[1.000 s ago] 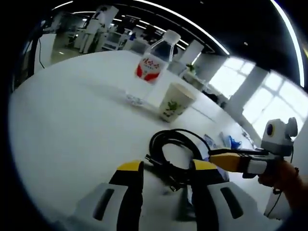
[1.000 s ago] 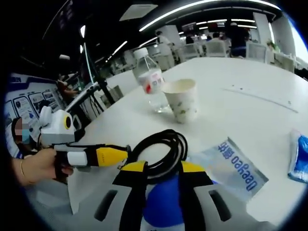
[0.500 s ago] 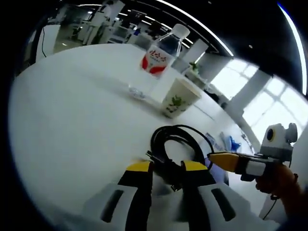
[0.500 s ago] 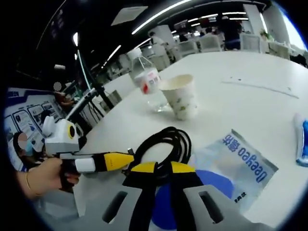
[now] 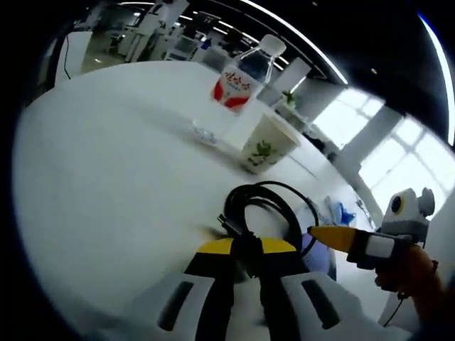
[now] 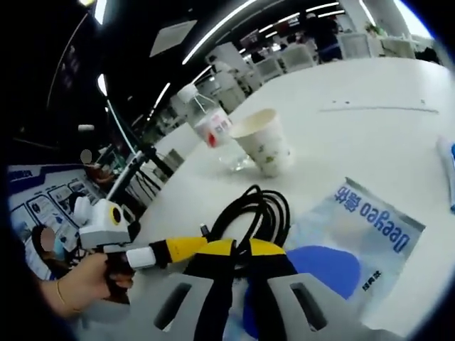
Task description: Arrange the tabletop items into an orderly group along one side of the table until the central work area is clear of visible clutter.
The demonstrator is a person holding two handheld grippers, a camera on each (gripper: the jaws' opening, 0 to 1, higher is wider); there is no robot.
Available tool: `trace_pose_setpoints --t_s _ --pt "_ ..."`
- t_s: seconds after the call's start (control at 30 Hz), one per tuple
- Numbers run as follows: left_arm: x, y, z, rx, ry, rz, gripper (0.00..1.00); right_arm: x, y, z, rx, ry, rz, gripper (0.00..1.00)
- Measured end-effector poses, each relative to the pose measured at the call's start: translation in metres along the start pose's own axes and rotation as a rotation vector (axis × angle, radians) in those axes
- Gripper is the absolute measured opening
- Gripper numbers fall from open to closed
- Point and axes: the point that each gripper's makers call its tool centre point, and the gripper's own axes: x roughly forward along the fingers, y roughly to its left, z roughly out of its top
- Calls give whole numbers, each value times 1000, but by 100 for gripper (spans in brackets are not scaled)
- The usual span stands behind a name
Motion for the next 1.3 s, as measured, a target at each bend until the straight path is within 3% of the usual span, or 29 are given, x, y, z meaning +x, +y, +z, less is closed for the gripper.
trace_pose_setpoints --t_s 0.37,0.77,1.3 --pt "-5 -3 6 -5 -18 -7 3 -4 10 13 28 -48 34 1" --pt "-7 -15 10 -5 -26 -47 3 -17 26 31 41 -99 86 0" --pt "-12 -63 12 -12 -20 -179 3 -64 37 53 10 -166 72 0"
